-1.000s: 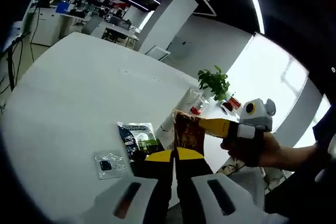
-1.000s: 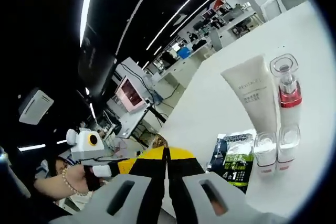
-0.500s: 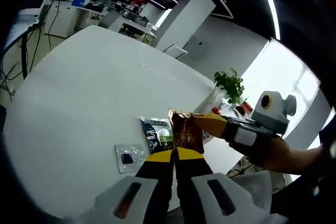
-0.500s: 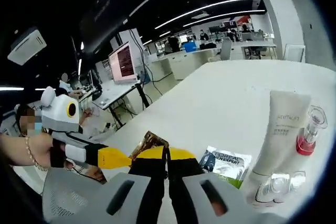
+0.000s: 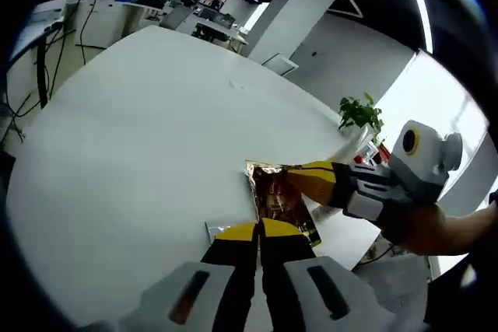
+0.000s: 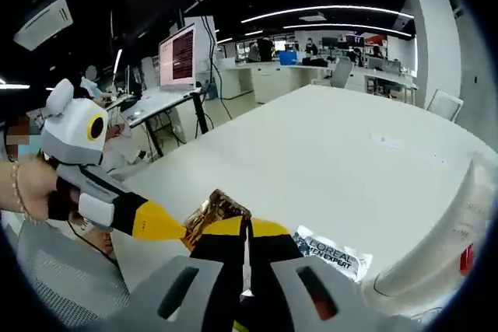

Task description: Arrange the skincare products in the storage area until every visible bottle or jar stands upright without overlapping.

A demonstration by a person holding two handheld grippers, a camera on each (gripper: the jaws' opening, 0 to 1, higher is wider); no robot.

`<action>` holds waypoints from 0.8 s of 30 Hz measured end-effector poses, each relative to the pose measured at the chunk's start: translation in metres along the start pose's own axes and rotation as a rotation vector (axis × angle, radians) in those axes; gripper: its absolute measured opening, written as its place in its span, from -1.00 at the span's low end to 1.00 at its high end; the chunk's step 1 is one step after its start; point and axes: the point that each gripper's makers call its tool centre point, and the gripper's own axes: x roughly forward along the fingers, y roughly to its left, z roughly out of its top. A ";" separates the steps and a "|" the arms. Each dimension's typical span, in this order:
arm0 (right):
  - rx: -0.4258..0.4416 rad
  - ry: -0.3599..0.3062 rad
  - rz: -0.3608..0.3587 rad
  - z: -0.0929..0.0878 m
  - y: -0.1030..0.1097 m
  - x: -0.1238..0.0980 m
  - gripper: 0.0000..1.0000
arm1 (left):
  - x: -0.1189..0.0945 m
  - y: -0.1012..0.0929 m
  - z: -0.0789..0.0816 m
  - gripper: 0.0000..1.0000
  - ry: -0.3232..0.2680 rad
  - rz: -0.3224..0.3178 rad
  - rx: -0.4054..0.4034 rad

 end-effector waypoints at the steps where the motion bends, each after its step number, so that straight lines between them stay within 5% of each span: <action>1: -0.007 0.014 -0.006 -0.002 -0.002 0.002 -0.98 | 0.003 0.003 0.001 -0.98 0.004 0.003 0.000; 6: 0.049 0.042 -0.025 -0.010 -0.014 0.021 -0.98 | 0.018 0.010 0.003 -0.98 0.023 0.019 0.014; 24: -0.023 0.127 -0.049 -0.036 -0.030 0.060 -0.98 | 0.054 0.040 -0.004 -0.98 0.084 0.051 0.012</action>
